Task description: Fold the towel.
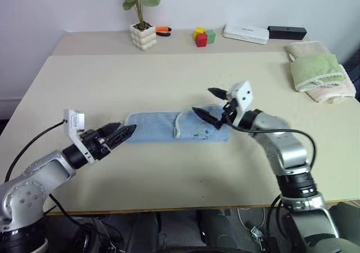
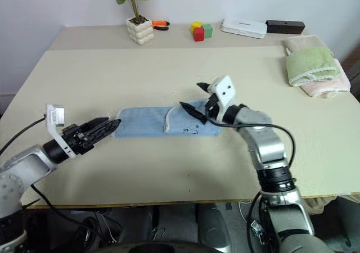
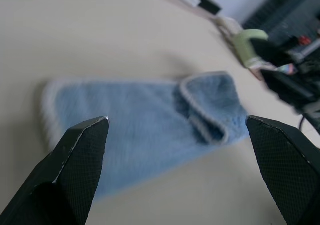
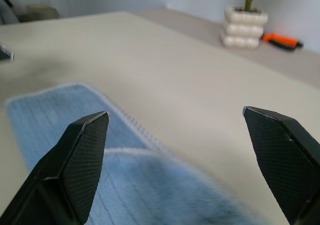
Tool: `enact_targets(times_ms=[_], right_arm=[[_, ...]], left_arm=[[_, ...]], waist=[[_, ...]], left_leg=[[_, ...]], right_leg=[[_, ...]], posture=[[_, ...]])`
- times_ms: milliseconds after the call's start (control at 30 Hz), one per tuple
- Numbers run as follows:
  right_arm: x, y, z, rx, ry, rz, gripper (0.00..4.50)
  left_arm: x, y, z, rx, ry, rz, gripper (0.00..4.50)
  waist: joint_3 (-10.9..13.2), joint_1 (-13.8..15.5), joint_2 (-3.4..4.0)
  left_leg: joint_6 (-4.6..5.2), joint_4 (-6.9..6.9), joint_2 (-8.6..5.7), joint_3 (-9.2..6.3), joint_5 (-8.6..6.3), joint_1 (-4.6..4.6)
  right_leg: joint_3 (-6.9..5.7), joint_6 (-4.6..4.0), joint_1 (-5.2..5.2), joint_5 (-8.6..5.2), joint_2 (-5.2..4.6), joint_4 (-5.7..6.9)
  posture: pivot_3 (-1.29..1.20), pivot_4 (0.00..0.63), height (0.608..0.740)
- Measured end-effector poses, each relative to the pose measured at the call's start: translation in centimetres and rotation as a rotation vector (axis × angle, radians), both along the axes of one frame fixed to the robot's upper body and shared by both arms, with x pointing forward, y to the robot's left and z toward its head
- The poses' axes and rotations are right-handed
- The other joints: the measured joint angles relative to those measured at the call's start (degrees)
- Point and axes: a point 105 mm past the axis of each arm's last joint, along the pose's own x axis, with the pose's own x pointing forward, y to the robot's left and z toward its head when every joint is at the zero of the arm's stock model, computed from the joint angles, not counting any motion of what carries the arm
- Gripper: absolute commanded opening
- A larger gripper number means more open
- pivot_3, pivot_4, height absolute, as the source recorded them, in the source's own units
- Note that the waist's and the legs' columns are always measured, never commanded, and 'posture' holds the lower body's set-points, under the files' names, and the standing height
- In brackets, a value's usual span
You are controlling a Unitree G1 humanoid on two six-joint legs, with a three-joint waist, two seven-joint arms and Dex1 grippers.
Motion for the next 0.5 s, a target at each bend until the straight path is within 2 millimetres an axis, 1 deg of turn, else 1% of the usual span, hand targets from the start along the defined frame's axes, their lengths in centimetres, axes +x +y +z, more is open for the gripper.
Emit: enact_targets(times_ms=[100, 167, 267, 367, 500], right_arm=[[-1.2, -1.2, 0.3, -0.074, 0.052, 0.086, 4.44], [-2.0, -2.2, 0.8, -0.136, 0.050, 0.135, 4.44], [-3.1, -3.5, 1.8, -0.172, 0.035, 0.185, 4.44], [-3.4, -3.7, 2.6, -0.168, -0.016, 0.202, 4.44], [-3.5, -3.7, 2.3, -0.167, -0.017, 0.205, 4.44]], left_arm=[[-0.6, 0.0, -0.7, -0.019, 0.041, 0.075, 4.50], [-1.1, 0.1, -1.2, -0.016, 0.062, 0.134, 4.50], [-1.4, 0.6, -2.7, -0.138, 0.158, 0.264, 4.50], [-1.3, 1.1, -3.5, -0.212, 0.232, 0.355, 4.50], [-1.2, 0.9, -4.4, -0.234, 0.286, 0.415, 4.50]], waist=[[0.01, 0.02, 0.00], [0.01, 0.02, 0.00], [0.00, -0.06, -0.02], [0.01, -0.07, -0.03], [0.01, 0.10, -0.03]], left_leg=[[0.00, -0.01, -0.01, 0.02, 0.00, -0.01], [0.00, -0.02, -0.01, 0.03, 0.00, 0.00], [0.00, -0.01, 0.00, 0.05, -0.01, 0.04], [0.00, 0.00, 0.00, 0.05, 0.00, 0.05], [0.00, 0.01, -0.02, 0.10, 0.00, 0.04]], right_leg=[[0.01, -0.01, 0.00, 0.00, -0.01, -0.05], [0.01, -0.02, 0.00, -0.01, -0.01, -0.07], [0.04, -0.02, 0.03, -0.01, 0.00, -0.08], [0.05, -0.05, 0.03, -0.03, 0.04, -0.09], [0.11, -0.15, 0.04, -0.08, 0.03, -0.13]], posture=[[0.00, 0.150, 0.740], [0.00, 0.150, 0.740], [0.00, 0.150, 0.740], [0.00, 0.150, 0.740], [0.00, 0.150, 0.740]])
